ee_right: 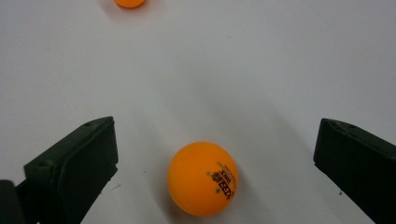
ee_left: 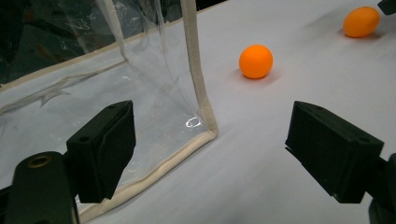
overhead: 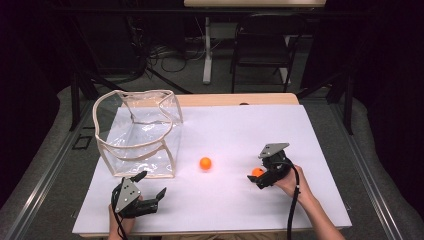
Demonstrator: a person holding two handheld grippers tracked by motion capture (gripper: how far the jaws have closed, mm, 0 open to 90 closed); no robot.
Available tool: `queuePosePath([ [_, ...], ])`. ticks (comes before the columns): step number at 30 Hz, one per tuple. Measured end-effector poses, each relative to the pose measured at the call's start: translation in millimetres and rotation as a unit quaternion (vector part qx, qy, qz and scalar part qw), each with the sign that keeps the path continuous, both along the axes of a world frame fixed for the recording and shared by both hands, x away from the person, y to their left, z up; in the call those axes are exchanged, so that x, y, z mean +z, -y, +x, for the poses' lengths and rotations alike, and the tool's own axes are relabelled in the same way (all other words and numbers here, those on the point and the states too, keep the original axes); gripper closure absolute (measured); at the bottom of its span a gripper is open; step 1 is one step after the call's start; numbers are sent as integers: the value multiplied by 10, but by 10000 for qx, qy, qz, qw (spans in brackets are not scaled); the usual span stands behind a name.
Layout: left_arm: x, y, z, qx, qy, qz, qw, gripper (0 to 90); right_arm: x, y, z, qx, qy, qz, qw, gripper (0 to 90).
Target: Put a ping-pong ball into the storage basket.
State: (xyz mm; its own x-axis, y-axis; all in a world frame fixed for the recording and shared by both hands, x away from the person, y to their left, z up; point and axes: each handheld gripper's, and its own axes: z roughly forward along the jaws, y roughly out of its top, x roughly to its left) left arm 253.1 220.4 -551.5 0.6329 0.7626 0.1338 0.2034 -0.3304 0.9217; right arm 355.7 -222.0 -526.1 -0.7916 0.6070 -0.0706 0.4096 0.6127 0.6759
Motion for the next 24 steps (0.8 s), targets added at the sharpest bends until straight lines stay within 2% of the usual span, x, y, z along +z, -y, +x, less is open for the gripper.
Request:
queuePosePath([
  [15, 0, 13, 2, -45, -1, 27, 10000, 158, -109, 17, 6, -34, -186, -190, 9996, 0],
  [24, 5, 17, -4, -60, 11, 47, 10000, 158, -113, 48, -47, -92, -234, -222, 9994, 301],
])
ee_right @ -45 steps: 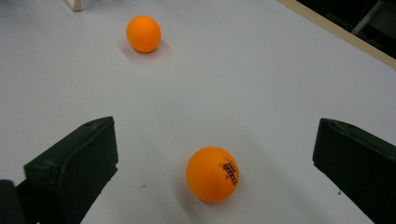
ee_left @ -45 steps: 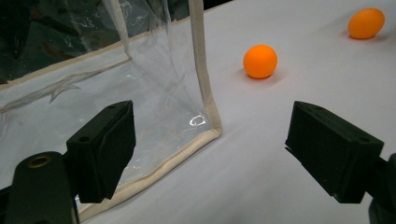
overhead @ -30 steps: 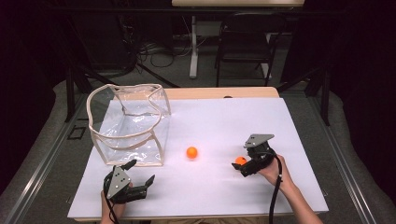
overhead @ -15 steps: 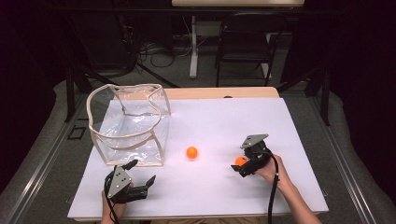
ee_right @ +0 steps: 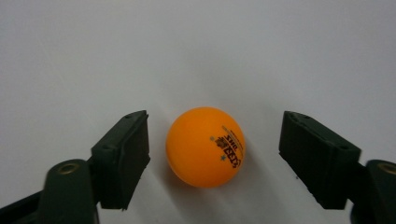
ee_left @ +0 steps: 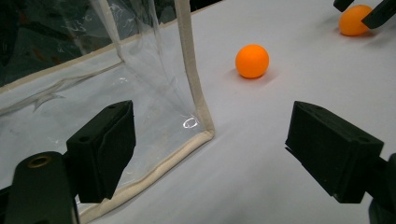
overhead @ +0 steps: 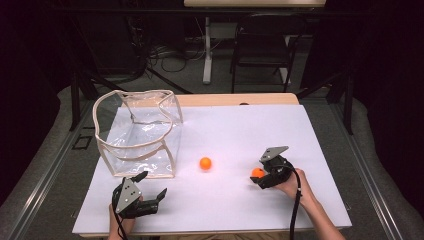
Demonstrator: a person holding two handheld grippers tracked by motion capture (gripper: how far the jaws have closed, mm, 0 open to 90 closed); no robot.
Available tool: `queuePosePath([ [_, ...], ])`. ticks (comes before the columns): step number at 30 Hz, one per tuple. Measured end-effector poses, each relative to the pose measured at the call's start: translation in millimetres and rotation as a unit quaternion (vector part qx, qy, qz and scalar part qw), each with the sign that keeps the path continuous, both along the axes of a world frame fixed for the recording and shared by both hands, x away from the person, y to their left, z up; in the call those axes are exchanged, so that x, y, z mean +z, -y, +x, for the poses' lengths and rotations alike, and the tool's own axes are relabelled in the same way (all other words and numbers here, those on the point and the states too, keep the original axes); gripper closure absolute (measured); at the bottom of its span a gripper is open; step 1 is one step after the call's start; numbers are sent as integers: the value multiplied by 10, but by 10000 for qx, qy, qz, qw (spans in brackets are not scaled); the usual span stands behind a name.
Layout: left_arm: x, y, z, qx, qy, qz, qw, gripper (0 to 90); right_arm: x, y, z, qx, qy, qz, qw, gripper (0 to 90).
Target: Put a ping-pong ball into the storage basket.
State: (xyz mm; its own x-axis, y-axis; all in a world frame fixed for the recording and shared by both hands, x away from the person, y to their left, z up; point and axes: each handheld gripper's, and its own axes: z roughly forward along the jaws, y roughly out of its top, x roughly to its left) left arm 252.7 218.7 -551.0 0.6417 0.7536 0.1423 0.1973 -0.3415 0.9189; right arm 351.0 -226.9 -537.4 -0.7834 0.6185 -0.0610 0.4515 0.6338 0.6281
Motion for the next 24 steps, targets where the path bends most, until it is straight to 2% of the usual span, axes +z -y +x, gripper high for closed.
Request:
queuePosePath([
  [3, -1, 8, 15, -31, -37, -58, 10000, 158, 5, -11, -3, -34, -42, -116, 9999, 416],
  [4, -1, 14, 23, -46, -52, -66, 10000, 158, -1, -10, 17, -75, -100, -146, 9998, 483],
  [7, 4, 31, 8, -81, -33, -33, 10000, 158, -22, -17, 29, -135, -149, -194, 9996, 503],
  [10, 24, 25, -1, -84, 42, -13, 10000, 158, 3, -23, 21, -191, -65, -298, 9994, 509],
  [16, 23, -9, 1, -5, 37, -42, 10000, 158, 50, -15, 13, -214, 11, -275, 9994, 511],
  [21, 20, 25, 6, -3, 15, -48, 10000, 158, 79, -52, 20, -142, 19, -226, 9996, 512],
  [24, 18, 37, 13, -30, 38, 54, 10000, 158, 100, -74, 26, -36, 36, -214, 9998, 512],
])
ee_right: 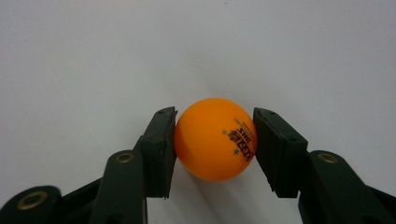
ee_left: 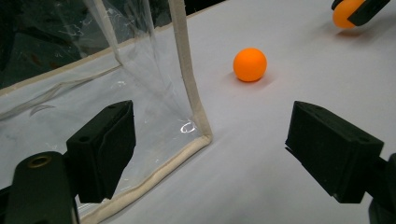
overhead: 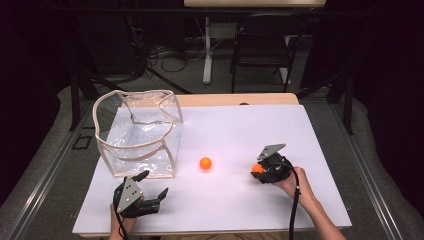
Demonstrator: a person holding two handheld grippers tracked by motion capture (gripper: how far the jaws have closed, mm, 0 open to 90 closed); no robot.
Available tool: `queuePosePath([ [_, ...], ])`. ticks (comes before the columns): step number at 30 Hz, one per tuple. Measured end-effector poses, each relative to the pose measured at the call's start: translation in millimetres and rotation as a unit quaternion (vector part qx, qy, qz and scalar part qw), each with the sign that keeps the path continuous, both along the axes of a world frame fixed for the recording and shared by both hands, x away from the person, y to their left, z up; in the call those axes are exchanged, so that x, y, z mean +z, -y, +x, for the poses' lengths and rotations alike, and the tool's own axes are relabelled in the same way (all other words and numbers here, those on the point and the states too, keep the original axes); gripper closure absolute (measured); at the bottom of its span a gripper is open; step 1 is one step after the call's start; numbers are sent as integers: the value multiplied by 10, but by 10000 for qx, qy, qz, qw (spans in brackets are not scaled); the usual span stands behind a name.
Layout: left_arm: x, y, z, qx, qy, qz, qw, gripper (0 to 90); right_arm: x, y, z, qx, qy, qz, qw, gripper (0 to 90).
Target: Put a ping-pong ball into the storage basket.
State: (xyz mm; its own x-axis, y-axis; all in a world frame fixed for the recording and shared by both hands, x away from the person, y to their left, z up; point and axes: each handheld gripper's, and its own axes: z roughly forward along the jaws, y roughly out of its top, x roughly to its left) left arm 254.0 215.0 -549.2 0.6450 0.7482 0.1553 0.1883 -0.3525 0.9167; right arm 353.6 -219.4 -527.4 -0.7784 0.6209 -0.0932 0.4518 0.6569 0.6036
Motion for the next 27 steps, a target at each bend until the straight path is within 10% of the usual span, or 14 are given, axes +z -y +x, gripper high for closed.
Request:
queuePosePath([
  [27, -2, 2, 19, -88, -10, -103, 9999, 158, 134, -409, 229, 291, 33, -4, 9996, 513],
])
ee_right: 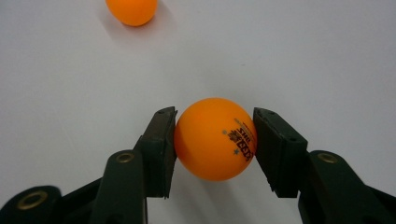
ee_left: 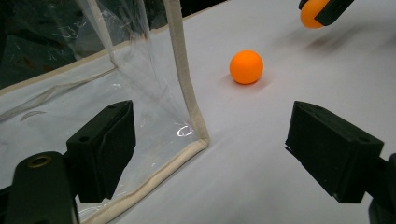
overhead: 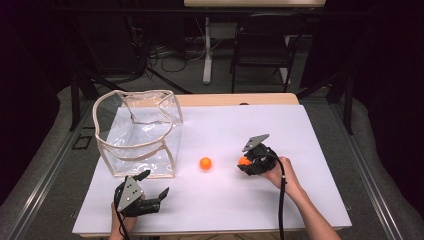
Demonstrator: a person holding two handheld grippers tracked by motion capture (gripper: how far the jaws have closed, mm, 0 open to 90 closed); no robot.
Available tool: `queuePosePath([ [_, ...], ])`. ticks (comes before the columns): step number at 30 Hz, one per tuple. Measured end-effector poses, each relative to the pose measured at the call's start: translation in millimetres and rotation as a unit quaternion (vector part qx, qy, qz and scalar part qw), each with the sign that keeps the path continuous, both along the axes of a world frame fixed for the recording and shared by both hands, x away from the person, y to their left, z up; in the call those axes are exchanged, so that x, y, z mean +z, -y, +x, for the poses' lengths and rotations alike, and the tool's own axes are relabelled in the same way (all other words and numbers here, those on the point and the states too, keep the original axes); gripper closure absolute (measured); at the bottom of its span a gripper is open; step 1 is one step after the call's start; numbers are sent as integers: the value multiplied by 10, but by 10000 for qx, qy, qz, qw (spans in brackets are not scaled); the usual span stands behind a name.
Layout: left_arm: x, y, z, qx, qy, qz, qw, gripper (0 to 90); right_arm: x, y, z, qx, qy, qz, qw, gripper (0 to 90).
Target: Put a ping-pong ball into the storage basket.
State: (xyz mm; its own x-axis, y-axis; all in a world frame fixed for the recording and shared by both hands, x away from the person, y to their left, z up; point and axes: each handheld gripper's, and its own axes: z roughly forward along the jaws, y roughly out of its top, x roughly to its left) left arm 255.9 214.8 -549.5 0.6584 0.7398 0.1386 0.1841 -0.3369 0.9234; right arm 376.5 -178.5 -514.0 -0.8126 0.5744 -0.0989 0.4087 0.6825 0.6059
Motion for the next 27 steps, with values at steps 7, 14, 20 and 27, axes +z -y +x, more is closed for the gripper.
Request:
queuePosePath([
  [7, 0, 0, -3, -3, 9, 14, 10000, 158, 16, -65, 23, 55, 40, -13, 10000, 513],
  [14, -2, 17, 0, 0, 11, 41, 10000, 158, 48, -60, 41, 59, 98, 15, 9999, 514],
  [20, -4, 13, -5, -12, 30, 43, 10000, 158, 74, -114, 79, 87, 128, 9, 9999, 513],
  [27, -6, 3, 1, 3, 12, 15, 10000, 158, 151, -186, 147, 124, 189, -59, 9997, 513],
])
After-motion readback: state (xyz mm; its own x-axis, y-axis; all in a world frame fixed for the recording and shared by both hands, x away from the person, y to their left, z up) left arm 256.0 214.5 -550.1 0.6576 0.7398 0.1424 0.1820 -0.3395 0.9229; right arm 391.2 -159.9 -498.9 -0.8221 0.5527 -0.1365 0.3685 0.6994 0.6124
